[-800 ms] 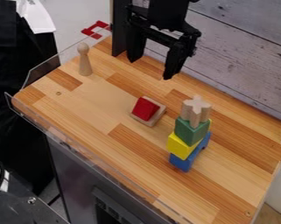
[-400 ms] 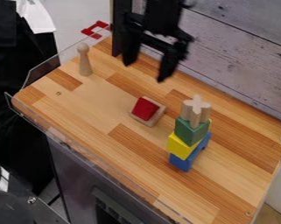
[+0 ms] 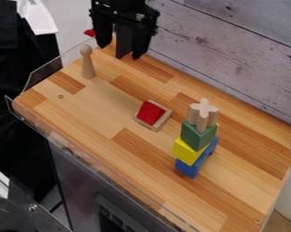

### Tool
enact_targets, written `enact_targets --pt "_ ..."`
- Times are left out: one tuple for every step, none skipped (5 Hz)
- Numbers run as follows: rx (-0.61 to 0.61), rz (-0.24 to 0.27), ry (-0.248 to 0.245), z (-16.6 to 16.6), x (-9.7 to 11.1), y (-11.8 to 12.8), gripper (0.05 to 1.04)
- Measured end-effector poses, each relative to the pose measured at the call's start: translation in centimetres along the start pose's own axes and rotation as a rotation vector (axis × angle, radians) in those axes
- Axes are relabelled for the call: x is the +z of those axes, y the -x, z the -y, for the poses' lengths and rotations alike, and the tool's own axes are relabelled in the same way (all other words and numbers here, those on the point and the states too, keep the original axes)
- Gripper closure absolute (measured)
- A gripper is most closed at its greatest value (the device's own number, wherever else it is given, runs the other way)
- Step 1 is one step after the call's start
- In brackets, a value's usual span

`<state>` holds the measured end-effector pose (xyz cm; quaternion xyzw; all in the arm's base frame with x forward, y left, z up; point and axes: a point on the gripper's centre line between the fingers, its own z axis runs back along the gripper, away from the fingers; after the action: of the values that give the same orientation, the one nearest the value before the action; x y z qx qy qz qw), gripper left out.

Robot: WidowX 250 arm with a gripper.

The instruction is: Placed the cylinder with sphere on top on the tower

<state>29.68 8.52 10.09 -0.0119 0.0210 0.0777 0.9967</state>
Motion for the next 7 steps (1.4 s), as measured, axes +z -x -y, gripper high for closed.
enact_targets --pt "0.016 0.002 -0.022 -1.5 -0.4 -0.5 0.083" --pt "0.045 -0.002 -0.042 -3.2 -0.7 -1.0 0.083" --pt "0.084 0.003 -0.060 -5.1 -0.6 -1.7 0.083" --pt "0.120 0.000 -0.055 -6.7 -0.7 -1.8 0.083" --pt "0.149 -0.019 -0.047 -7.9 -1.1 -1.7 0.083" --pt "0.160 -0.047 -0.025 -8.2 -2.3 -1.6 0.083" --pt "0.169 -0.076 0.001 -8.1 -3.5 -1.6 0.083"
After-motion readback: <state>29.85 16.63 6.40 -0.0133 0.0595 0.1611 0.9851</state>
